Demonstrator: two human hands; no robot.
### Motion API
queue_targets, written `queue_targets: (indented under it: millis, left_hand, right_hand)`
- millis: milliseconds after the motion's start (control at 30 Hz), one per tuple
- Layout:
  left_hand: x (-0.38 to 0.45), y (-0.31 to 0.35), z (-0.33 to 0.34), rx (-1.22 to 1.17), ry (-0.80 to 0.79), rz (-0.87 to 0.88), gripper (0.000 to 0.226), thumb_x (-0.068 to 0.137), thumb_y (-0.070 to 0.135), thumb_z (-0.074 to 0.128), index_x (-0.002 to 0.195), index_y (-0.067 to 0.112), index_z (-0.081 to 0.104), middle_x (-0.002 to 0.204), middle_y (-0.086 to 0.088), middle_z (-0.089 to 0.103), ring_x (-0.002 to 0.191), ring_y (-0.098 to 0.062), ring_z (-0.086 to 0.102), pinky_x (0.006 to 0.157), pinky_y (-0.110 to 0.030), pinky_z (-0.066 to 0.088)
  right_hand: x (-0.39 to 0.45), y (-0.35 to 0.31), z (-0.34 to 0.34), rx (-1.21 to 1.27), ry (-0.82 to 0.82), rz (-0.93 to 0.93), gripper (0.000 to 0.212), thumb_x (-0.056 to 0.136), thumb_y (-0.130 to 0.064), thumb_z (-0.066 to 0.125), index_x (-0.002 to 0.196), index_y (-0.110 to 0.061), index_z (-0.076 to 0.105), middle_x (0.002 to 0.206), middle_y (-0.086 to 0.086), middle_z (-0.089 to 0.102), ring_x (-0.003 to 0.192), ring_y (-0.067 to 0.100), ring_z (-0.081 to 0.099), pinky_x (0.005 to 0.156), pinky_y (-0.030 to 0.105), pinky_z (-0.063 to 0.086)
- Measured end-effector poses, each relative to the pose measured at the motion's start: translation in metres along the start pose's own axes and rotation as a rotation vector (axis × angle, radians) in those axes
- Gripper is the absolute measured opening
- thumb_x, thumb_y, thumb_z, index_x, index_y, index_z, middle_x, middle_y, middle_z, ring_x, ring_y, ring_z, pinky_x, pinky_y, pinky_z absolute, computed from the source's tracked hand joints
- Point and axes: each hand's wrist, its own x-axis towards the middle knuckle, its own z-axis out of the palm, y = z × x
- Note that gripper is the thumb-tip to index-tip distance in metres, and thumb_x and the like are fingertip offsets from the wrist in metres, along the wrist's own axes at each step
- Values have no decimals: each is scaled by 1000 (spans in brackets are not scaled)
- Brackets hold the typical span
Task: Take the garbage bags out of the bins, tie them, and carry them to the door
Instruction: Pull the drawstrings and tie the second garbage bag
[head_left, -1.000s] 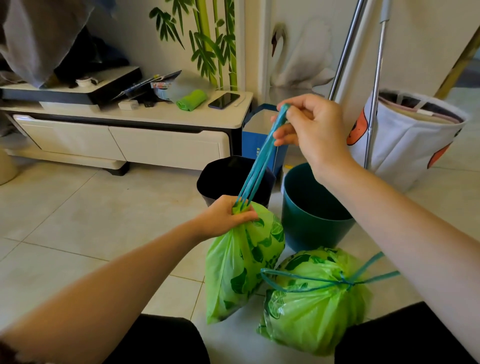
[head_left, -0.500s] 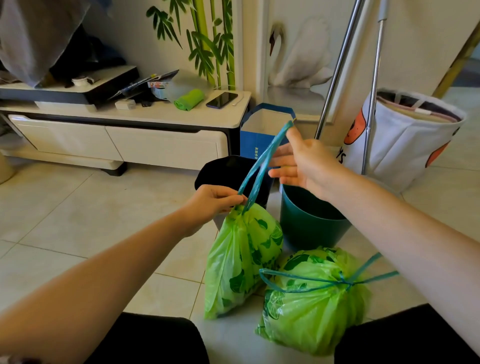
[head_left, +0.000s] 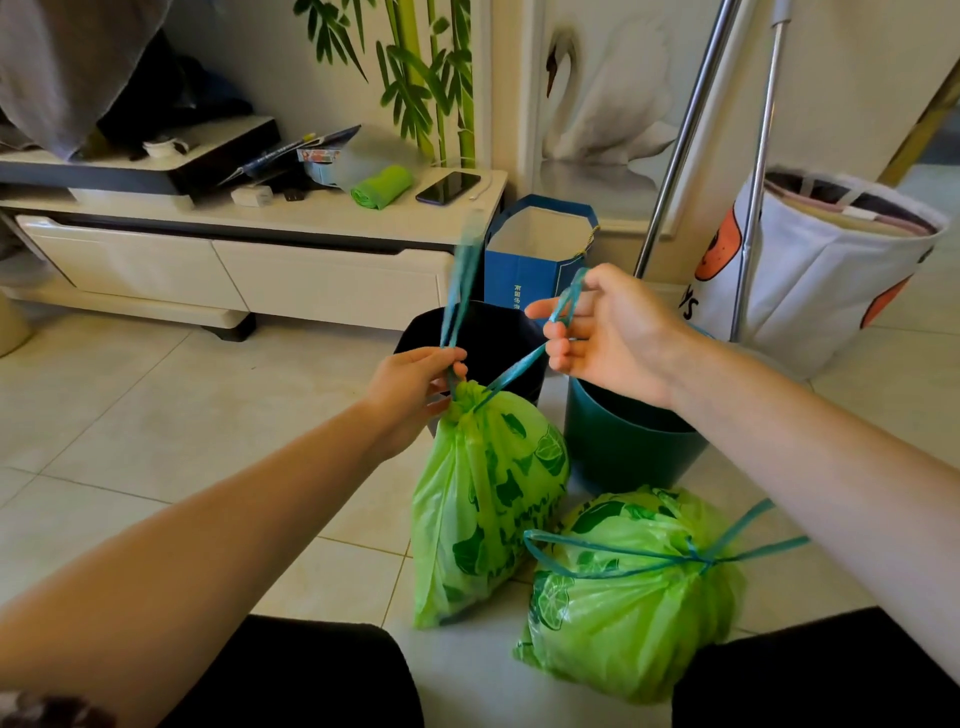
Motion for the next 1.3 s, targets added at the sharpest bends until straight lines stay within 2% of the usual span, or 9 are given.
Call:
queue_targets:
  millis: [200,333,467,567,767,900,1033,1133,1300]
  left_hand:
    - [-3,5,-3,387,-48,141,19,91,12,58,78,13,71,75,-9,69,68,-17,59,71,-28,46]
    - [-13,7,11,908,-256,338,19,90,9,57,94,12,75,78,-3,68,73,-14,62,74,-24,50]
    - [-21,6,20,1132,-424,359,20,84,15,59,96,11,73,86,-12,70,79,-27,65,80,-43,55]
    - [-25,7,22,1059,-468,359,24,81,30,69,89,8,72,85,-19,68,79,-33,63,78,-49,54]
    - [-26,5,23,839,-401,275,22,88,23,65,79,5,74,67,2,67,60,2,58,59,-7,43]
    - [-20,5,12,619,-394,107,32,94,26,56,76,2,69,86,-8,74,84,-5,69,69,-15,48]
    - [-19,7,8,505,-397,28,43,98,29,47,106,-9,66,70,4,64,68,-2,60,65,-12,47]
    - [-18,9,5,465,-371,10,47,98,30,46,110,-14,60,71,0,59,67,-6,57,70,-19,49]
    - [-15,11,-1,401,-326,-8,33,95,28,51,94,-1,67,73,-2,61,71,-11,56,79,-26,49]
  right_hand:
    - [-1,-3,-3,36,-72,-67,43,69,-17,44,101,8,60,68,7,39,60,15,38,60,26,36]
    - [-3,-2,3,-169,-91,-169,30,86,-12,43,99,6,63,70,7,49,61,16,47,63,26,42]
    - [-2,2,12,-281,-55,-286,25,91,-9,47,96,9,64,70,9,53,62,18,49,61,27,44]
    - [-1,4,13,-306,-33,-324,23,91,-7,49,95,9,65,71,10,54,63,18,50,61,27,46]
    - [11,8,2,-301,190,-294,22,96,-15,48,106,-2,61,95,13,58,64,21,65,59,29,56]
    - [23,19,-20,-317,301,-57,32,101,-30,34,111,-7,54,99,14,63,69,27,68,54,30,57]
    - [22,50,-28,-787,79,128,19,95,-11,47,96,-15,66,94,9,71,78,20,66,70,32,57]
    - [24,72,-16,-751,-75,115,15,90,-11,58,101,-20,63,93,3,66,85,19,65,80,37,56]
    - [25,86,3,-808,-5,-131,36,81,-23,72,114,-16,57,94,0,61,76,8,58,56,21,42]
